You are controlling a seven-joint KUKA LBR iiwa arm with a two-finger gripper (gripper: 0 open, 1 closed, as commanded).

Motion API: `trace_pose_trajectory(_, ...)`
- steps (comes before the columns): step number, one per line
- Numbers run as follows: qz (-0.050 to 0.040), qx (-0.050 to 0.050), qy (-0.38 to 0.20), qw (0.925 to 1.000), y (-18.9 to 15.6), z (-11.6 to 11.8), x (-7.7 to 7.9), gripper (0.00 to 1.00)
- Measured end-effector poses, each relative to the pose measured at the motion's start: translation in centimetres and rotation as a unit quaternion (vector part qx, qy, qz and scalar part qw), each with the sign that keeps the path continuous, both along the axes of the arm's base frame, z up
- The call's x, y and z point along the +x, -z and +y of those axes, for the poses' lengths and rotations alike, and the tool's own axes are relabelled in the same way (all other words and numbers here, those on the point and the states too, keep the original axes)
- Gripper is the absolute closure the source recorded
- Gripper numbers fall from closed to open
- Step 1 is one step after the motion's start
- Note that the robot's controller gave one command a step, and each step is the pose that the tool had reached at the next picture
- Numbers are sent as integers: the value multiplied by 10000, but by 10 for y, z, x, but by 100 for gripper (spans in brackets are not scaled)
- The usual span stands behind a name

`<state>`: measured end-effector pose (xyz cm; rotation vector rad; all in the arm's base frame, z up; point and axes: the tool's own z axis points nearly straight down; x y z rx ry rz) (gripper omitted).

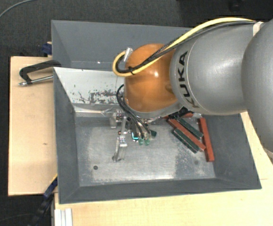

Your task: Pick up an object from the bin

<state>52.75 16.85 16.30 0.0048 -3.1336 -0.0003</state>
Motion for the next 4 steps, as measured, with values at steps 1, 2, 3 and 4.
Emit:
trace_pose_trajectory(1, -58, 5, -58, 10000, 93, -73, 69, 0)
trace_pose_trajectory(2, -75, 7, 769, 9970, 62, -100, 76, 0)
trace_pose_trajectory(3, -41, -2, 2258, 9742, 62, -99, 69, 0)
trace_pose_trajectory(4, -29, -7, 3178, 9482, 92, -91, 68, 0)
